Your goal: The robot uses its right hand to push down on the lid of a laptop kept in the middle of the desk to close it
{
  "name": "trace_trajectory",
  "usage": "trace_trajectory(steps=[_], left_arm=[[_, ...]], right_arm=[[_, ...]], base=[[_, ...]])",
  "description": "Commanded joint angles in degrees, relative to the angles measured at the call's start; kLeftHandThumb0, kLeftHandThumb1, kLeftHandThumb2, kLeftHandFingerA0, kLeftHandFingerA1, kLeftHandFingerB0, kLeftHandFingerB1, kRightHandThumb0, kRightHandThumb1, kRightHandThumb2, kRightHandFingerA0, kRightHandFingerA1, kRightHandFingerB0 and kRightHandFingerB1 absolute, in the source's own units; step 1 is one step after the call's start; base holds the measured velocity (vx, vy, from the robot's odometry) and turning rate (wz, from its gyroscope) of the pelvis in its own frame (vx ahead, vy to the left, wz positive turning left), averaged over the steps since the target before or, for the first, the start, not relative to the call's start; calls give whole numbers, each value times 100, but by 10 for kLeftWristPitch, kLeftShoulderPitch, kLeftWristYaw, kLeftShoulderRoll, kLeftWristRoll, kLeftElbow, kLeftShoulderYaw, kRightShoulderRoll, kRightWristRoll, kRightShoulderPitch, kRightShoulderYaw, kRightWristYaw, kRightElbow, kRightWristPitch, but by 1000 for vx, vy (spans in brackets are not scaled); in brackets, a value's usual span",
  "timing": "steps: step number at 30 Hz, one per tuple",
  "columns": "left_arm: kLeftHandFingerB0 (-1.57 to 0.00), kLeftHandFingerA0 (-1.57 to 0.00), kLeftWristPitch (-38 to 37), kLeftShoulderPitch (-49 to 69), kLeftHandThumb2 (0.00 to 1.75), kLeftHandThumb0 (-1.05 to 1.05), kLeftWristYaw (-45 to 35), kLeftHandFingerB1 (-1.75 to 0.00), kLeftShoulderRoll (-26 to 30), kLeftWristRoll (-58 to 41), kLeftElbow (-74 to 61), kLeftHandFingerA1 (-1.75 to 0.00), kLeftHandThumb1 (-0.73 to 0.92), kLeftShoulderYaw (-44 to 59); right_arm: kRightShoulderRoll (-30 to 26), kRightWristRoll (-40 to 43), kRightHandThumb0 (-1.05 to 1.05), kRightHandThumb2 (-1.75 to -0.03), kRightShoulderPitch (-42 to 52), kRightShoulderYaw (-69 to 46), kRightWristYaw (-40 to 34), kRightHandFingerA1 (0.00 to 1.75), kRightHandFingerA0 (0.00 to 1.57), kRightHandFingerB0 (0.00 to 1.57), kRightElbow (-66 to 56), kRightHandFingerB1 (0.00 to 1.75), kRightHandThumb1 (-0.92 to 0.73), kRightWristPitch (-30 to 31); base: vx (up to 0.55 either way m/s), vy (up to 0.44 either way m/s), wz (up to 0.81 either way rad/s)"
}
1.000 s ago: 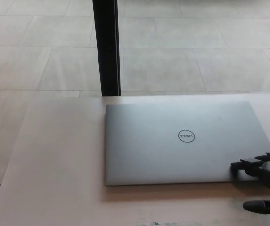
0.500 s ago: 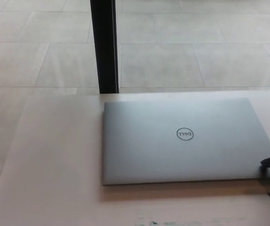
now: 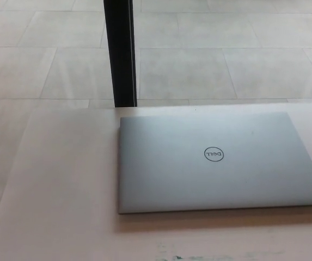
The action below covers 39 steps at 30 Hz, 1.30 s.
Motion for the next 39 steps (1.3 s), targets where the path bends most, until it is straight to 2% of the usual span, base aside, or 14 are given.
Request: trace_trajectory(steps=[1,4,5,9,11,13,15,24,27,30,31,33,36,39], left_arm=[[-30,-23,-7,15,126,-105,2,-125,22,-13,5,-95,60,-1],[-4,-12,-6,11,80,-105,1,-159,22,-14,4,-105,81,0],[-4,-21,-7,12,89,-105,6,-161,21,-11,3,-101,79,-3],[-29,-23,-9,14,127,-105,3,-124,21,-7,4,-96,62,-7],[-2,-13,-10,15,79,-105,3,-161,20,-9,7,-106,84,-5],[-30,-22,-10,16,127,-105,3,-127,19,-10,6,-97,61,-5],[-8,-15,-12,21,81,-105,2,-161,17,-9,4,-106,79,-5],[-3,-22,-13,17,89,-105,-3,-151,12,-14,0,-104,85,-4],[-4,-17,-10,12,78,-105,2,-160,14,-16,6,-105,82,-1],[-29,-23,-10,14,127,-105,-1,-126,14,-18,6,-98,61,1],[-28,-24,-12,16,127,-105,-3,-124,15,-16,5,-97,60,-1],[-3,-19,-16,20,84,-105,-6,-161,13,-12,2,-107,84,-5],[-29,-22,-15,24,127,-105,-5,-125,12,-13,3,-97,62,-4],[-2,-17,-15,26,80,-105,-7,-158,12,-13,5,-104,85,-6]], right_arm=[[-36,305,-69,-62,18,-385,0,68,75,62,-3,52,-73,162],[-46,347,-73,-109,37,-487,-17,83,85,65,73,71,-59,147],[-36,352,-85,-65,47,-524,-59,89,82,63,85,75,-81,138],[10,354,-88,-67,87,-587,-142,120,65,39,95,101,-90,94],[32,349,-91,-69,110,-599,-157,125,63,31,102,103,-90,76],[38,356,-87,-67,111,-611,-161,122,69,36,121,96,-87,76],[44,363,-86,-67,114,-622,-177,123,67,36,175,94,-90,63],[70,355,-91,-69,106,-640,-183,130,64,32,229,99,-88,52],[68,350,-92,-122,103,-650,-178,117,63,37,247,87,-75,42],[66,351,-94,-68,96,-666,-188,136,70,31,260,106,-91,45],[71,352,-92,-123,97,-673,-188,122,71,33,254,88,-75,48],[72,354,-92,-124,101,-681,-170,123,70,34,268,89,-78,46],[75,350,-96,-72,115,-684,-144,145,62,22,279,114,-92,41],[85,351,-103,-98,115,-693,-150,139,77,31,270,100,-71,47]], base=[[0,0,0],[0,0,0],[0,0,0],[0,0,0],[0,0,0],[0,0,0],[0,0,0],[0,0,0],[0,0,0],[0,0,0],[0,0,0],[0,0,0],[0,0,0],[0,0,0]])
